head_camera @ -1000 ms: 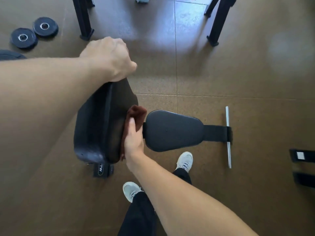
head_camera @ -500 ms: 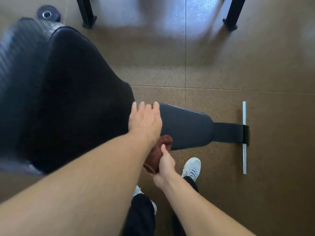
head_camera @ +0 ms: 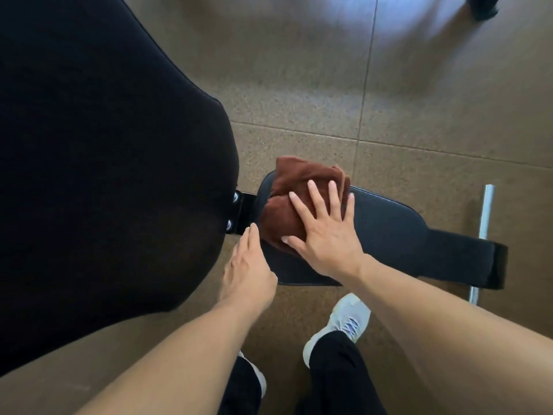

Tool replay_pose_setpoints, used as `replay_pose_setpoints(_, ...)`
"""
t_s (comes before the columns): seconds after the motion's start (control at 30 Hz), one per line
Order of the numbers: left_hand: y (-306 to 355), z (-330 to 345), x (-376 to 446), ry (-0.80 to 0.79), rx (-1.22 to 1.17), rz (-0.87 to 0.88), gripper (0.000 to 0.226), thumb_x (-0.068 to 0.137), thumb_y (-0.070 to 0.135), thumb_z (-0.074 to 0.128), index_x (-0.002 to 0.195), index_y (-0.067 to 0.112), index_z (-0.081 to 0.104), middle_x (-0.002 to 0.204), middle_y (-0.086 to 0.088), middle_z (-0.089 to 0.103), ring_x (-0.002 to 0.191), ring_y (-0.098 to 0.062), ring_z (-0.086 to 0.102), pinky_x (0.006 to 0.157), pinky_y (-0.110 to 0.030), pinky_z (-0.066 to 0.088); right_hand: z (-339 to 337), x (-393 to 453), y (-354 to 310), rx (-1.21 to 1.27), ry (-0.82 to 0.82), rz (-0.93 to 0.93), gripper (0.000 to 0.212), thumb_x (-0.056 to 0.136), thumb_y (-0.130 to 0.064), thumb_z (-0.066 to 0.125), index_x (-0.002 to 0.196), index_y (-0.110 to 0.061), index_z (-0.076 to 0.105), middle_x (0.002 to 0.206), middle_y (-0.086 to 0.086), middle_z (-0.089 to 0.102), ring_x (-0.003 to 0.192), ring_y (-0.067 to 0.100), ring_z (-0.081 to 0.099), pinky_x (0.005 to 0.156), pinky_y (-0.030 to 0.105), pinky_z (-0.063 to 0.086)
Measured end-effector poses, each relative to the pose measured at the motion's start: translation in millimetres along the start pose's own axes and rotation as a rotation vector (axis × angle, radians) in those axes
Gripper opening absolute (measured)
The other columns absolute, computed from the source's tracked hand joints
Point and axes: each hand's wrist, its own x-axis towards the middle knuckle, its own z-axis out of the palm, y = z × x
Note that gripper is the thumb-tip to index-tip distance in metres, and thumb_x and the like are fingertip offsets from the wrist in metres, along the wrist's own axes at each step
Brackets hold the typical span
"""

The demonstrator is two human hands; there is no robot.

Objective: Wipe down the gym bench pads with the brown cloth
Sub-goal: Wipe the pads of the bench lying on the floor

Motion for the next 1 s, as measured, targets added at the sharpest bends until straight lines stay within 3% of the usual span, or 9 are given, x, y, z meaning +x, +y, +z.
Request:
replay_pose_setpoints(0.13,-8,9,8,0.034,-0.062,-0.084,0.084,0.096,0.010,0.047,0.162,0.025,-0.004,0.170,0.003,0.009,0.153,-0.021,0.024,0.118,-0.040,0.031,-20,45,-10,-0.148,0.089,-0.074,0.100,0.078,-0.081,0.049,0.164,-0.042,0.014,0.169,0.016,0.022,0.151,0.052,0.018,0.122,0.071,-0.001)
replay_pose_setpoints(0.2,-10,8,8,0.027,-0.069,-0.098,0.083,0.098,0.013,0.048,0.162,0.025,-0.004,0.170,0.002,0.011,0.152,-0.022,0.026,0.118,-0.040,0.032,-31,63,-11,-0.168,0.012,-0.121,0.105,0.074,-0.083,0.052,0.164,-0.042,0.012,0.169,0.017,0.018,0.152,0.050,0.017,0.122,0.071,0.002)
replay_pose_setpoints(0.33,-14,4,5,0.016,-0.111,-0.124,0.081,0.101,0.017,0.049,0.162,0.028,-0.003,0.170,0.001,0.011,0.154,-0.022,0.022,0.120,-0.040,0.027,-31,71,-14,0.008,0.042,-0.124,0.077,0.086,-0.065,0.034,0.155,-0.032,0.040,0.165,0.010,0.034,0.155,0.041,0.021,0.126,0.061,0.009)
replay_pose_setpoints(0.5,-19,-3,-9,-0.069,-0.088,-0.123,0.077,0.095,0.012,0.051,0.160,0.029,0.013,0.164,0.001,0.028,0.146,-0.025,0.038,0.113,-0.041,0.035,-83,72,-63,1.567,0.245,0.543,0.035,0.090,-0.041,0.048,0.106,-0.019,0.071,0.093,-0.007,0.077,0.099,0.008,0.072,0.096,0.029,0.056)
replay_pose_setpoints(0.57,-24,-3,-17,-0.110,-0.068,-0.145,0.079,0.093,0.010,0.049,0.160,0.031,0.014,0.163,0.001,0.030,0.144,-0.028,0.040,0.112,-0.044,0.039,-97,77,-93,1.893,0.112,0.656,0.036,0.082,-0.040,0.053,0.105,-0.019,0.072,0.098,0.000,0.079,0.099,0.020,0.075,0.096,0.045,0.060)
replay_pose_setpoints(0.73,-41,0,-43,-0.273,-0.042,-0.254,0.079,0.093,0.010,0.045,0.161,0.032,0.013,0.165,0.002,0.027,0.143,-0.026,0.041,0.112,-0.045,0.042,-94,54,-142,1.718,-0.035,0.574,0.040,0.082,-0.036,0.046,0.114,-0.053,0.061,0.123,-0.002,0.069,0.115,0.027,0.066,0.105,0.052,0.053)
replay_pose_setpoints(0.83,-57,-3,-60,-0.300,0.023,-0.279,0.077,0.092,0.010,0.046,0.161,0.032,0.019,0.162,0.001,0.033,0.141,-0.026,0.044,0.110,-0.039,0.043,-73,37,-140,1.665,-0.189,0.617,0.062,0.085,-0.032,0.046,0.146,-0.044,0.049,0.130,0.002,0.065,0.118,0.029,0.064,0.105,0.049,0.053)
replay_pose_setpoints(0.93,-71,-7,-67,-0.299,0.065,-0.286,0.069,0.093,0.012,0.049,0.158,0.024,0.029,0.157,-0.004,0.039,0.140,-0.026,0.044,0.110,-0.038,0.041,-53,1,-144,1.670,-0.356,0.665,0.046,0.094,-0.016,0.043,0.134,-0.033,0.057,0.107,0.006,0.067,0.094,0.025,0.066,0.070,0.027,0.054)
replay_pose_setpoints(1.0,-81,-9,-71,-0.290,0.066,-0.327,0.059,0.093,0.014,0.049,0.152,0.019,0.038,0.150,-0.006,0.047,0.134,-0.027,0.050,0.104,-0.036,0.044,-46,-22,-143,1.636,-0.485,0.653,0.044,0.092,-0.005,0.038,0.124,-0.024,0.061,0.099,0.018,0.067,0.099,0.041,0.070,0.072,0.031,0.055)
